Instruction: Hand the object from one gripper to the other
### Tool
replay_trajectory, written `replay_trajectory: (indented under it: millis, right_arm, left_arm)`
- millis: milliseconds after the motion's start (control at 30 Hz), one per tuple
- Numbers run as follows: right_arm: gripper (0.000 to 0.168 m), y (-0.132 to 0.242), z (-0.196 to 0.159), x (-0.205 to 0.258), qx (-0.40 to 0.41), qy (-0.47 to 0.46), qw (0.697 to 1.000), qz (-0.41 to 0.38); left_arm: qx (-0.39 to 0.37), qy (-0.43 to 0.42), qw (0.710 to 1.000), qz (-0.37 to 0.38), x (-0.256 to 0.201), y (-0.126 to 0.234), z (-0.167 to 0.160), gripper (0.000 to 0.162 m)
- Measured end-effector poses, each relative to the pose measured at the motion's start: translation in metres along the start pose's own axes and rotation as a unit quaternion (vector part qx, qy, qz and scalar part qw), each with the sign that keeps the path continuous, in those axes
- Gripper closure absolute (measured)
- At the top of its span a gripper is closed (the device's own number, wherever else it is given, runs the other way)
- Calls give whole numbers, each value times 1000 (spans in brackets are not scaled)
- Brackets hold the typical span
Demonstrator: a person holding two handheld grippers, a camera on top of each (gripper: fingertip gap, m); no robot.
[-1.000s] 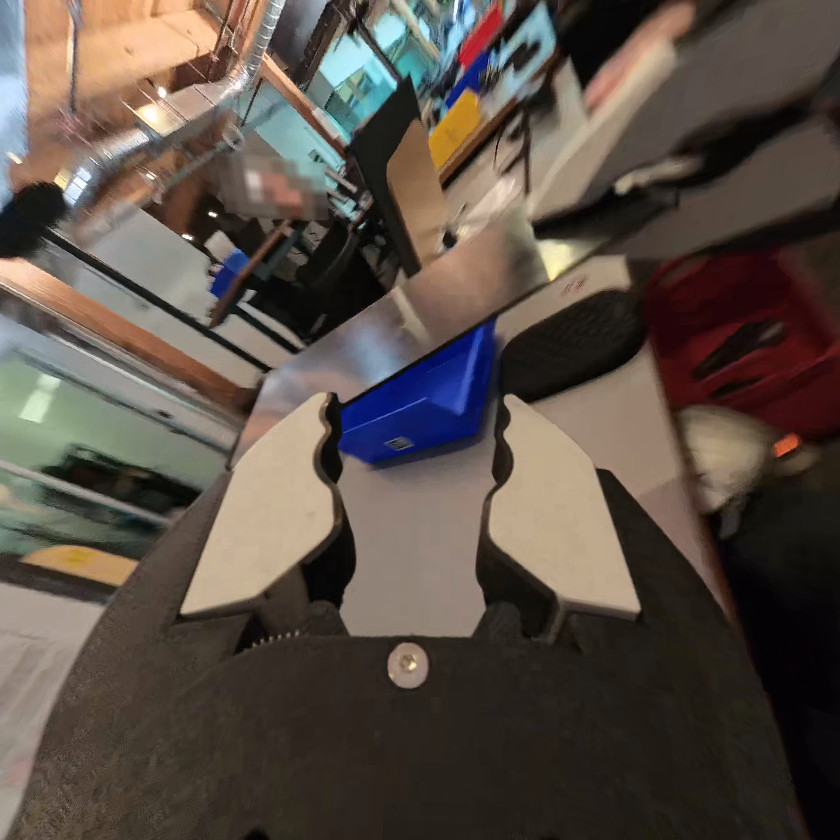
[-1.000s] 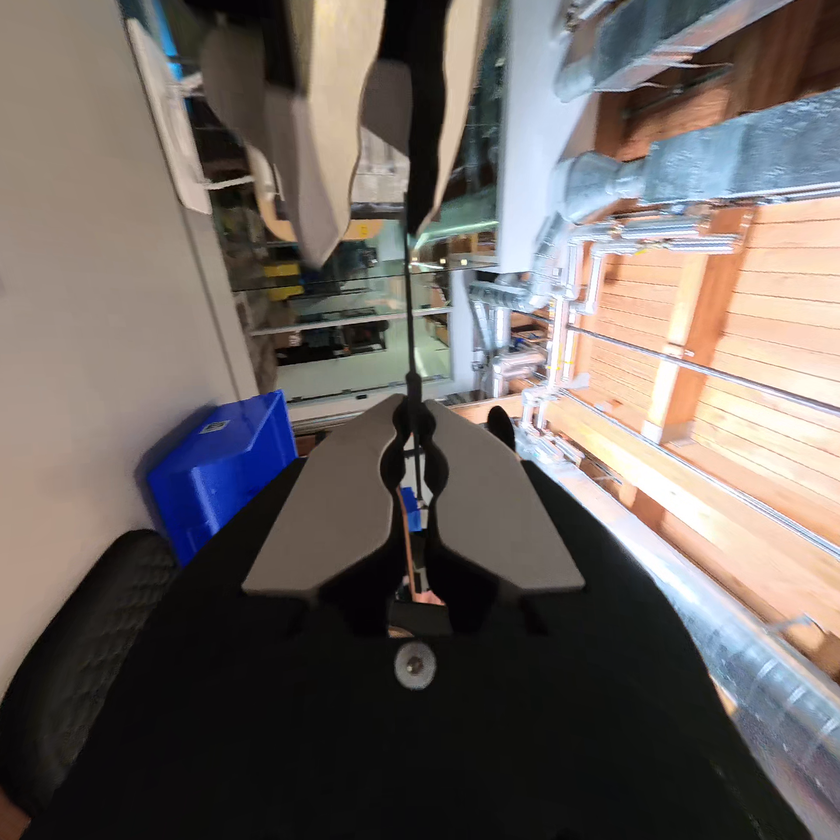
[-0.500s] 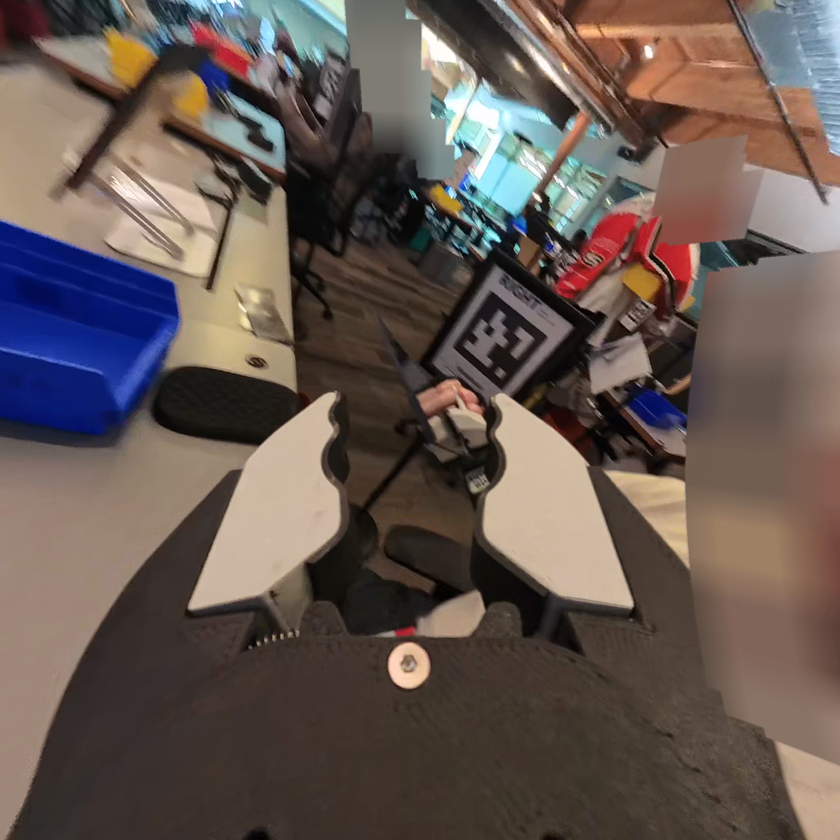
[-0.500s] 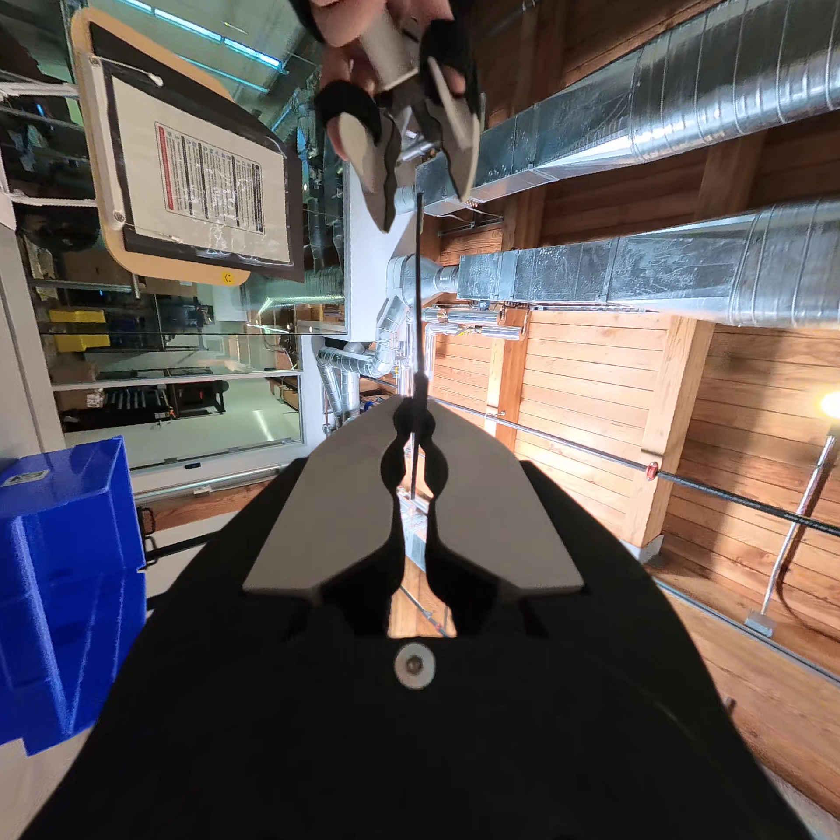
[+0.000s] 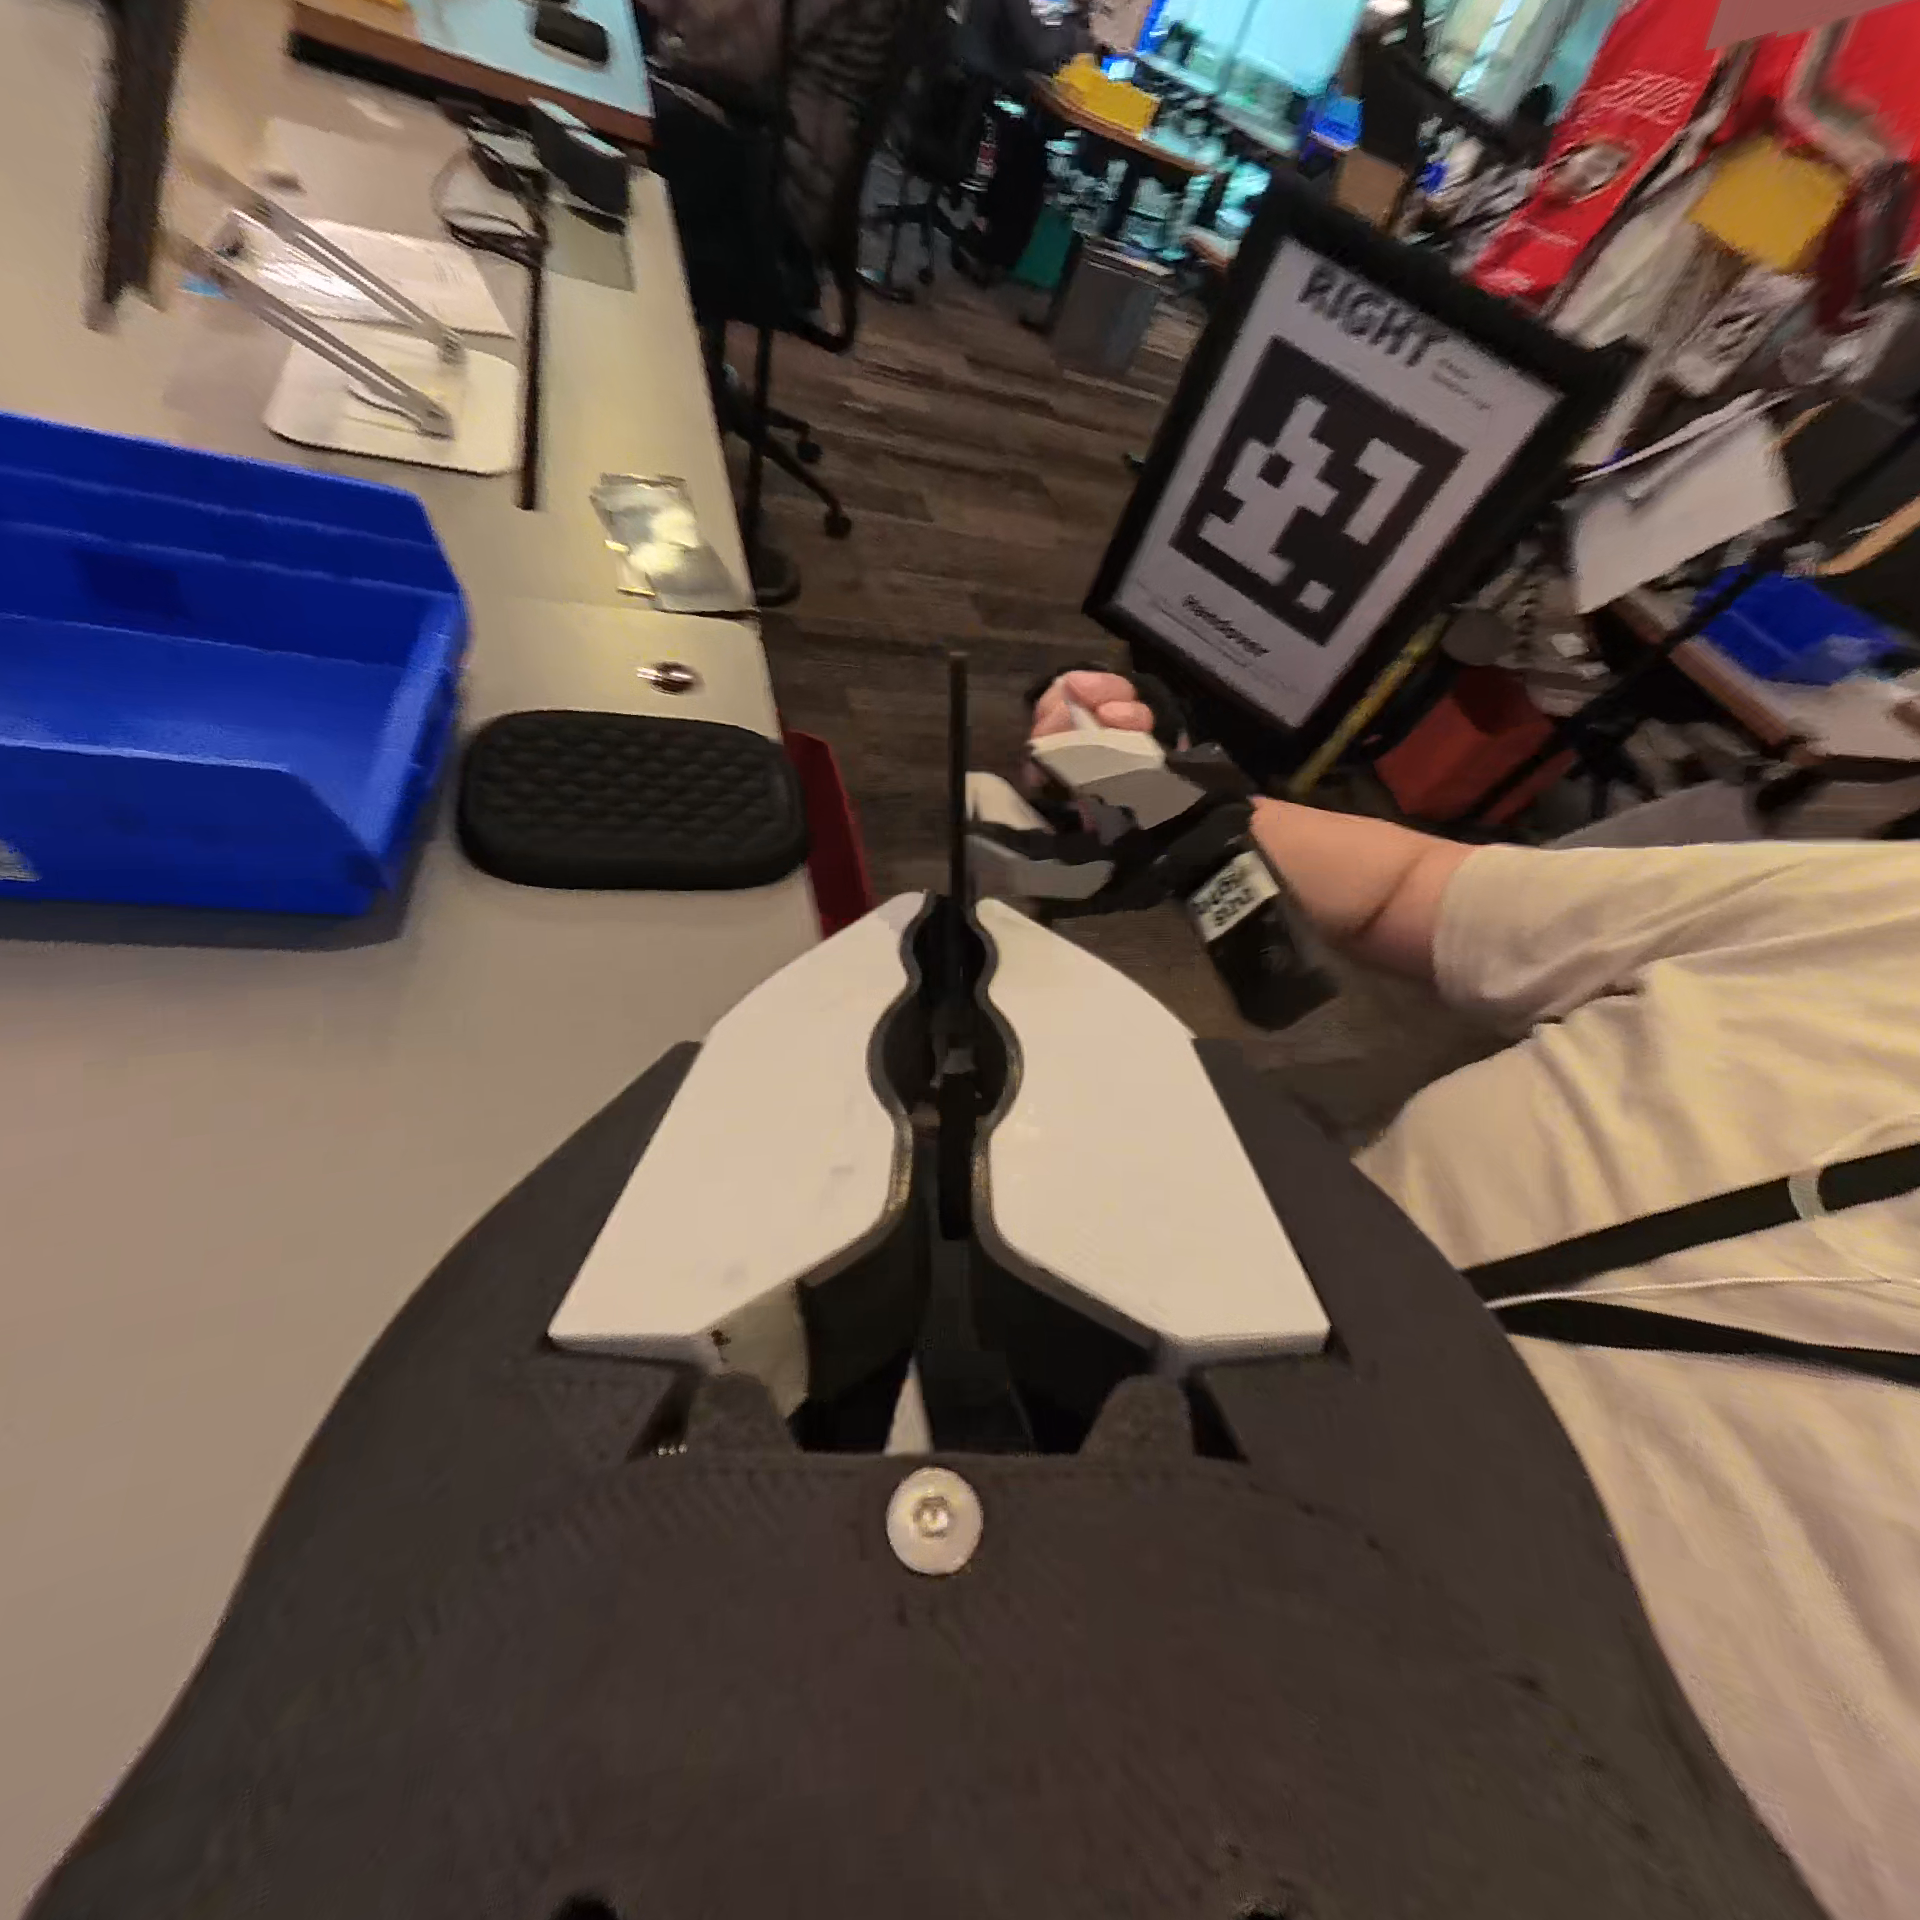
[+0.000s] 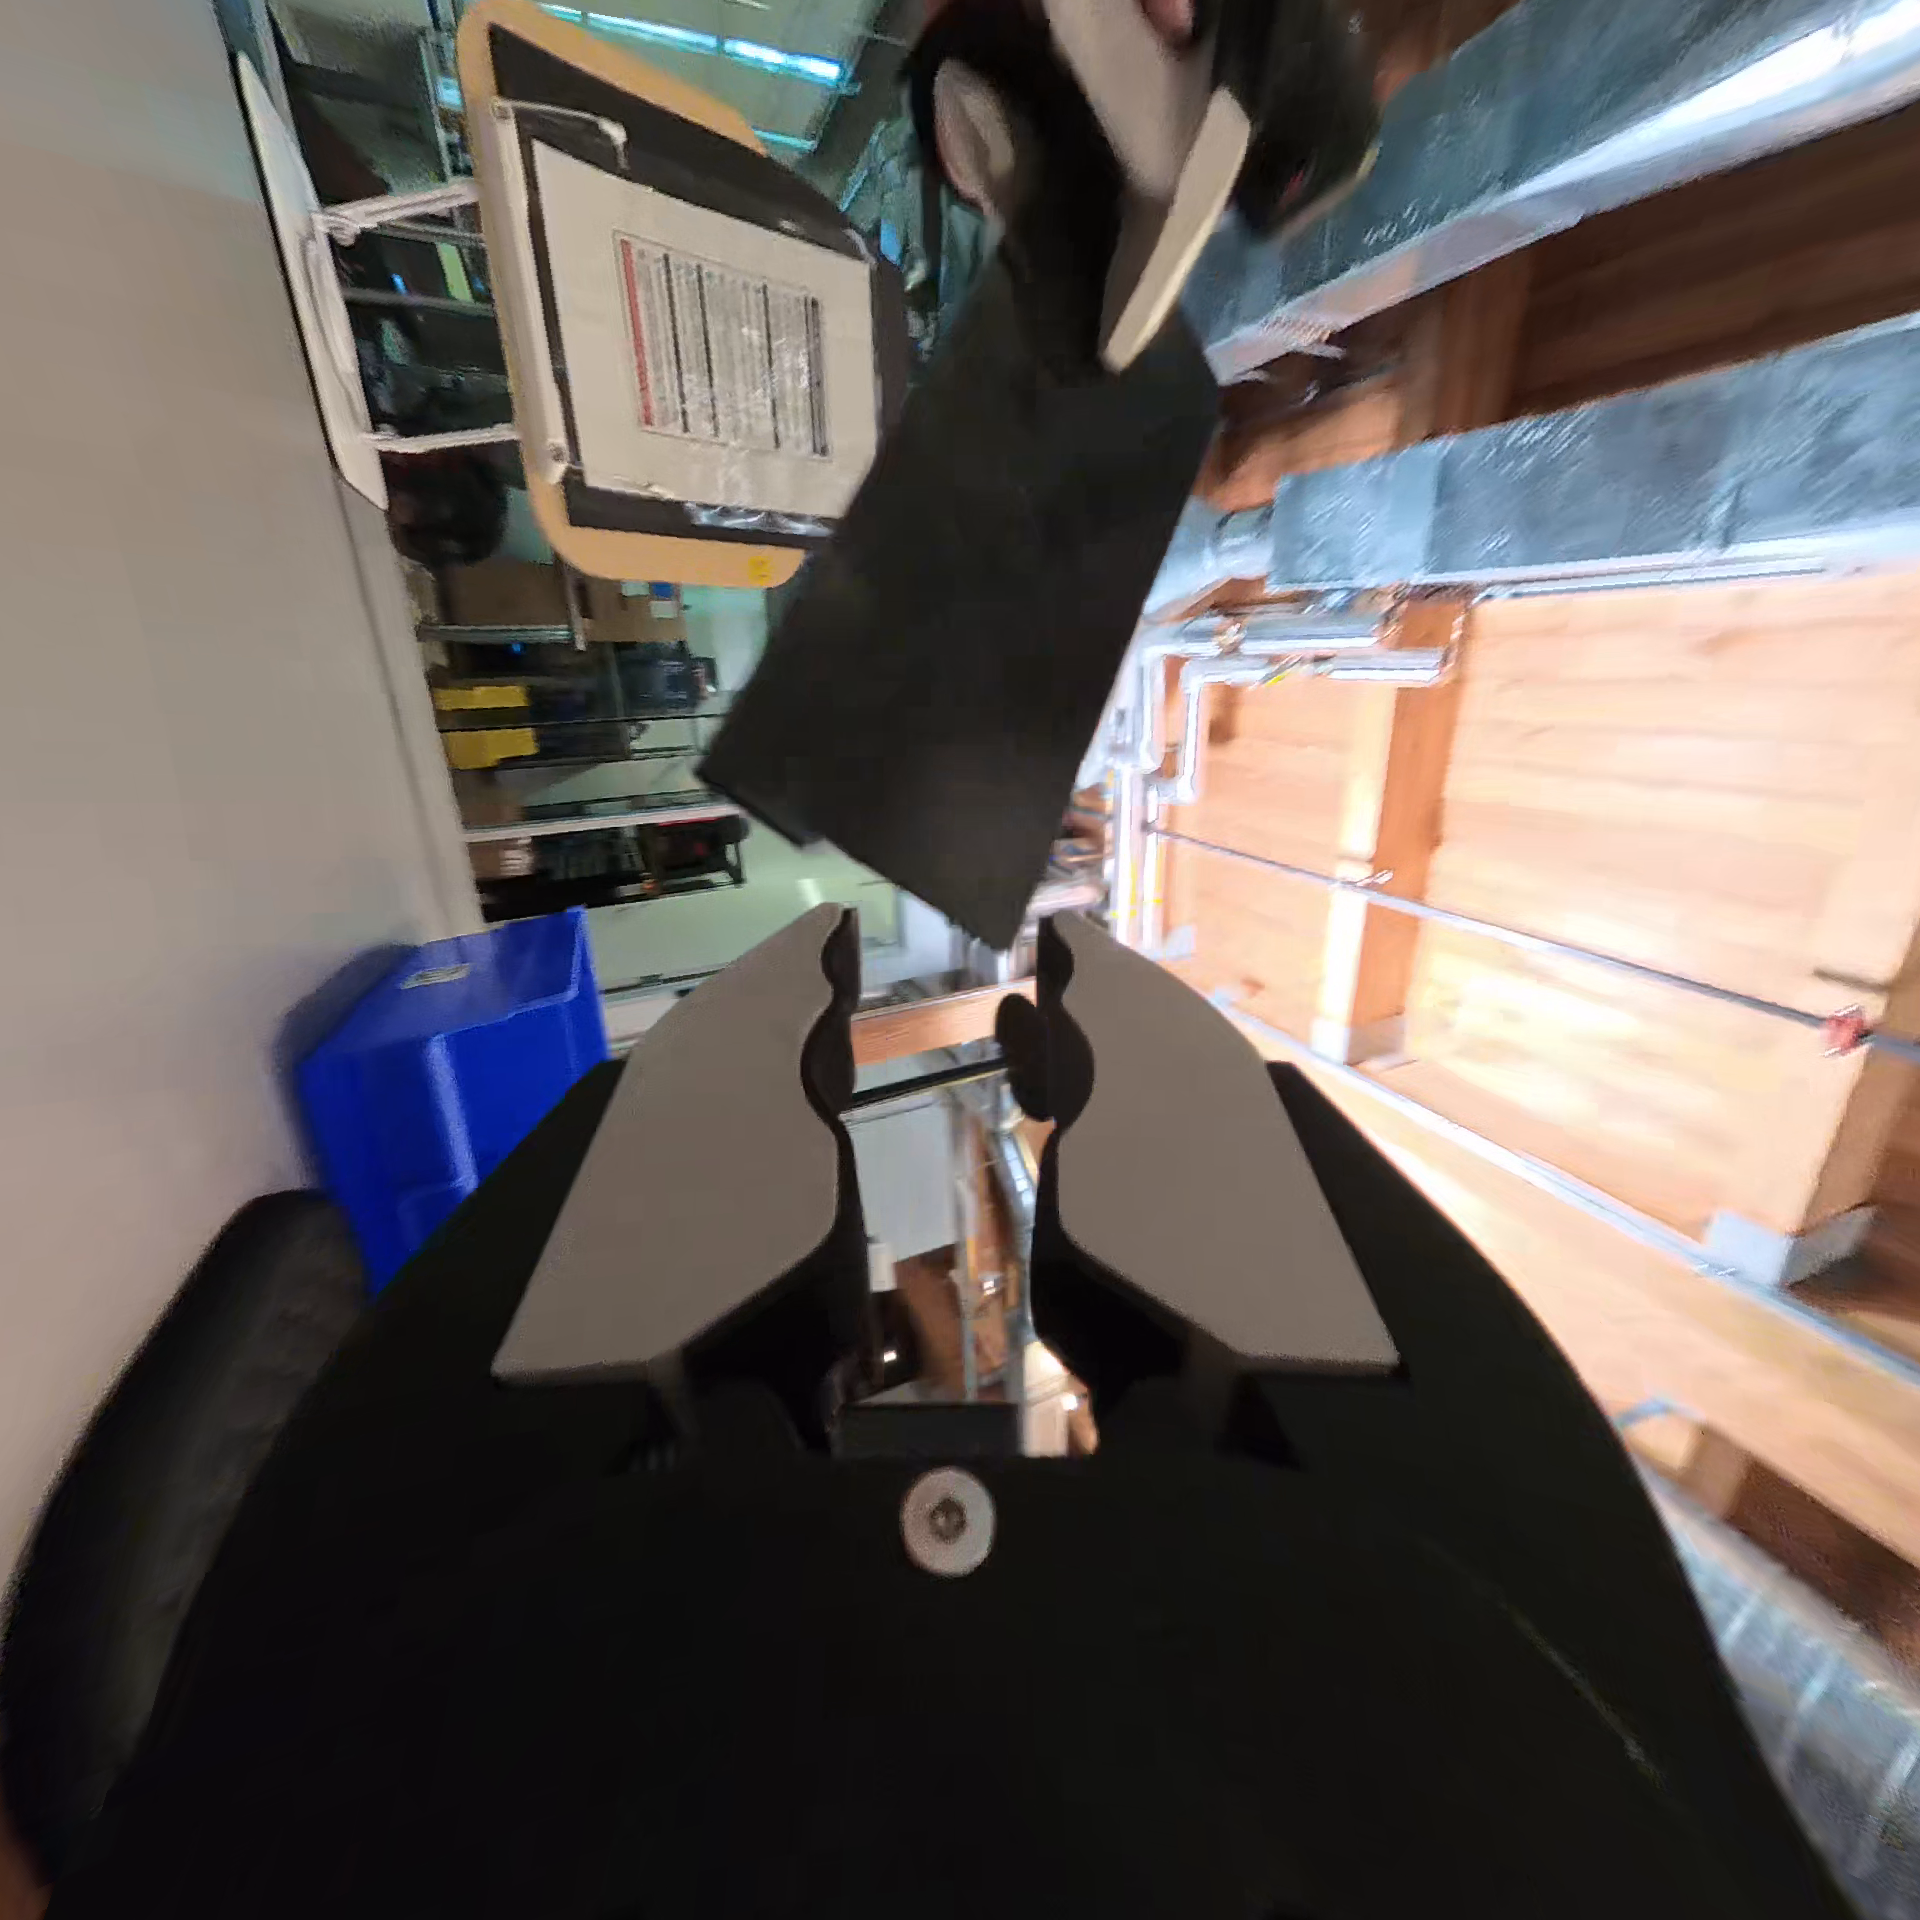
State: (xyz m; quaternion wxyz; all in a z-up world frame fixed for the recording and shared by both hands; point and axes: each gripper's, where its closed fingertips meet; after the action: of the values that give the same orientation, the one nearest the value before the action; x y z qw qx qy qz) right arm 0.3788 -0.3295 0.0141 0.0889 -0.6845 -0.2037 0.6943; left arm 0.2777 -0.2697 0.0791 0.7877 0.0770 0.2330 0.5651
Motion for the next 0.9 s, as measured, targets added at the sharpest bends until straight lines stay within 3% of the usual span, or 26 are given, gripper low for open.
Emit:
replay_trajectory:
  millis: [100,167,233,300,400,433,467,500,567,633,667,767,833,900]
  right_arm:
    - [136,2,-9,12,-3,-99,993,71]
    - [137,1,1,16,-23,-200,968,148]
    - [136,-11,15,1,-33,-305,935,176]
    - [135,-25,36,-9,-51,-392,892,220]
    - [124,-42,65,4,-49,-452,829,325]
    - [128,-43,74,14,-49,-458,807,370]
    - [150,-43,79,22,-50,-462,787,407]
    - [159,-41,84,27,-57,-474,759,444]
    - [165,-46,87,29,-58,-536,690,483]
    - [165,-55,84,29,-60,-580,639,502]
    - [165,-63,77,30,-53,-599,625,499]
    - [166,-100,26,26,2,-669,589,452]
    - [166,-132,-35,22,63,-706,586,393]
    - [166,-160,-107,30,155,-702,606,341]
  left_arm:
    - [5,-56,996,63,9,11,-4,161]
    - [20,-117,990,81,5,13,-11,161]
    - [42,-151,983,93,0,10,-20,161]
    - [62,-172,978,102,-6,3,-28,161]
    - [66,-197,972,106,-16,-6,-34,160]
    - [63,-200,972,104,-20,-7,-35,161]
    - [66,-200,973,95,-24,-7,-38,160]
    - [63,-197,974,94,-26,-5,-40,159]
    - [42,-194,975,104,-26,1,-40,153]
    - [-7,-192,972,138,-17,14,-31,125]
    - [-22,-185,967,173,-5,23,-27,109]
    - [-36,-156,934,320,48,65,-24,97]
    - [-23,-132,879,458,91,107,-31,102]
    - [2,-108,827,552,121,143,-46,103]
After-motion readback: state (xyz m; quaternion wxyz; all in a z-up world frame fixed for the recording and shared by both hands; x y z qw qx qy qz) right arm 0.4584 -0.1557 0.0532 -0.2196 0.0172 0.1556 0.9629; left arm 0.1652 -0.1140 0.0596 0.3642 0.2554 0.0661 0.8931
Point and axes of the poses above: each gripper's, where its closed fingertips meet, y back along the fingers, z out of its top, x = y × z across the jaws, and after that the axes turned 4 degrees about x, right-handed
